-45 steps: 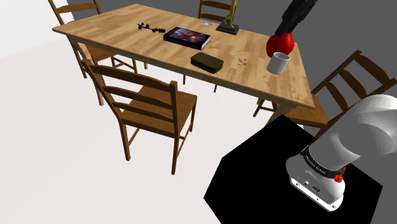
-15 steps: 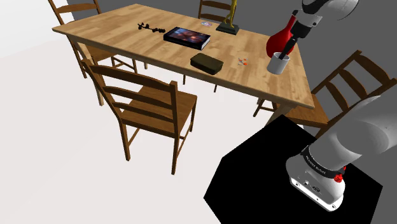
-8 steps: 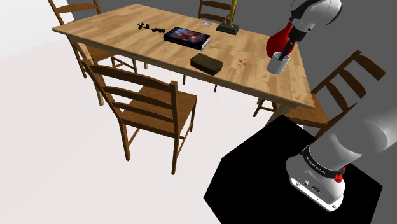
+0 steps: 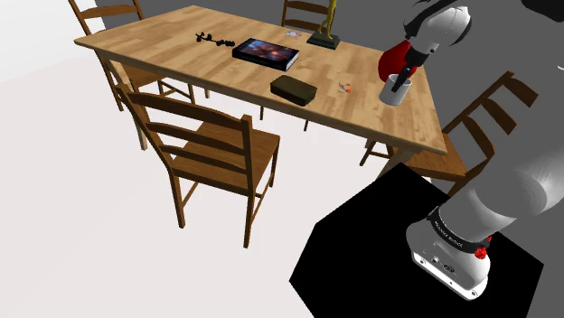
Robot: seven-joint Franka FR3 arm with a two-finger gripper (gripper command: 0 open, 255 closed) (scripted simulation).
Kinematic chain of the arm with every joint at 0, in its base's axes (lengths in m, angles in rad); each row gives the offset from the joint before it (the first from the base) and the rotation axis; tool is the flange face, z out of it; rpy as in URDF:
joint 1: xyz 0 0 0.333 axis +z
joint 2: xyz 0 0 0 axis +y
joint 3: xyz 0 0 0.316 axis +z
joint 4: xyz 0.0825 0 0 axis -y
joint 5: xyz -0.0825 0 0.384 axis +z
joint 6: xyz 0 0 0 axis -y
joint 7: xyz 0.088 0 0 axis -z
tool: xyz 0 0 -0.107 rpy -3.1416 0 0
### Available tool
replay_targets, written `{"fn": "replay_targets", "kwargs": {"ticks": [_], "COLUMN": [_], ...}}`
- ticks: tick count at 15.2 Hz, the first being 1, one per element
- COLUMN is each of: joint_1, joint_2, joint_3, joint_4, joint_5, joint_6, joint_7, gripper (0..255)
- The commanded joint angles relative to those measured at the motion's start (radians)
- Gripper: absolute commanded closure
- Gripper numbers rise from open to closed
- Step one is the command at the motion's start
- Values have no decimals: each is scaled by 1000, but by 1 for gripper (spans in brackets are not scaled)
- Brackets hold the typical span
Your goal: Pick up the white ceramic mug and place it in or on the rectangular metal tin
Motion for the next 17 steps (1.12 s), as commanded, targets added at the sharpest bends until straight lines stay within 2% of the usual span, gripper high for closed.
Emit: {"fn": "replay_targets", "kwargs": {"ticks": [1, 9, 10, 17], "joint_1": [-6, -6, -6, -6], "joint_2": [22, 22, 22, 22], "joint_3": [7, 8, 8, 8], "joint_4": [-9, -9, -9, -9], "joint_5": [22, 22, 22, 22], "joint_6": [26, 26, 26, 26], "joint_7": [-16, -16, -16, -16], "gripper": [0, 0, 255, 255]}}
